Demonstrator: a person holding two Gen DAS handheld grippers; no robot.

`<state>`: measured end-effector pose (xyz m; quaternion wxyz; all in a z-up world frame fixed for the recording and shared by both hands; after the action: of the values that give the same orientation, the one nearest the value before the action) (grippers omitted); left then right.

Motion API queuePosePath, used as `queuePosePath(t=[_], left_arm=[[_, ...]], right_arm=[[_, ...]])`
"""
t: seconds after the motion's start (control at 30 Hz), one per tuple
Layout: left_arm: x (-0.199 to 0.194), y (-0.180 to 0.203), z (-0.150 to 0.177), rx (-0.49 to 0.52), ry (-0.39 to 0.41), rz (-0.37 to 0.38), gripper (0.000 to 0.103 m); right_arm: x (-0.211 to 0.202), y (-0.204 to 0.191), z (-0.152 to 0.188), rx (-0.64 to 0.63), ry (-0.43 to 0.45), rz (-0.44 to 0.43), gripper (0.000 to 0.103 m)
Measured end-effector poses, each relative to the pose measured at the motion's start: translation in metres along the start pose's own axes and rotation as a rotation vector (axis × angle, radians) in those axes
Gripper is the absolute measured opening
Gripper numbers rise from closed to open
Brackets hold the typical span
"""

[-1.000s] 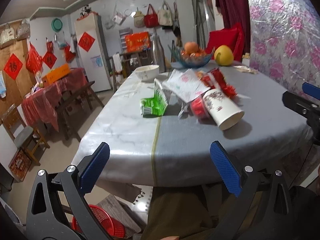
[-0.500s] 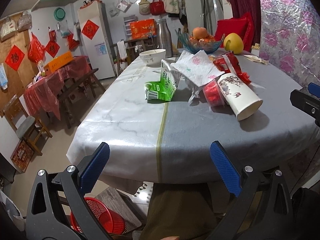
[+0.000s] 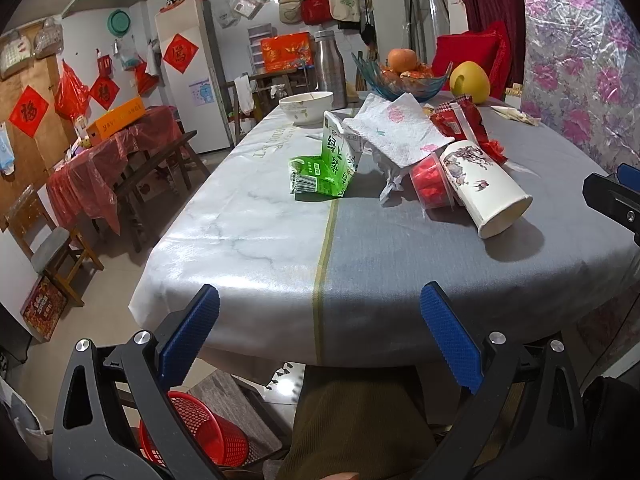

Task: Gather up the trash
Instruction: 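Move both tools toward the green milk carton on the table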

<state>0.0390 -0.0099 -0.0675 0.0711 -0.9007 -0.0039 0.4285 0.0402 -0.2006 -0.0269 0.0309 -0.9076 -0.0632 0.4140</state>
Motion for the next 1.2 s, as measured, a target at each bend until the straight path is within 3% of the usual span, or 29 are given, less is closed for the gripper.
queuePosePath(t=[1.2], left_arm=[[0.0026,-0.0006,0.0012,-0.004,-0.002,-0.003,0.096]], right_arm=[[-0.0008,-0.0002,-0.0006,0.002,-0.003,-0.002,0.097]])
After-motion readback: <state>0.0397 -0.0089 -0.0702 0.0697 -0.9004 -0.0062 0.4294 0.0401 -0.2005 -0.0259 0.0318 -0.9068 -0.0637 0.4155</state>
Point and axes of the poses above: each gripper's, at about its wrist camera, not at the fingertips, and x roughly the way its jaws point, y to its right, z to its underside, the point moved 1 cm from there along x, roughly the way its jaws point, and after that the axes turned 12 degrees about -y, right-handed, at the moved point
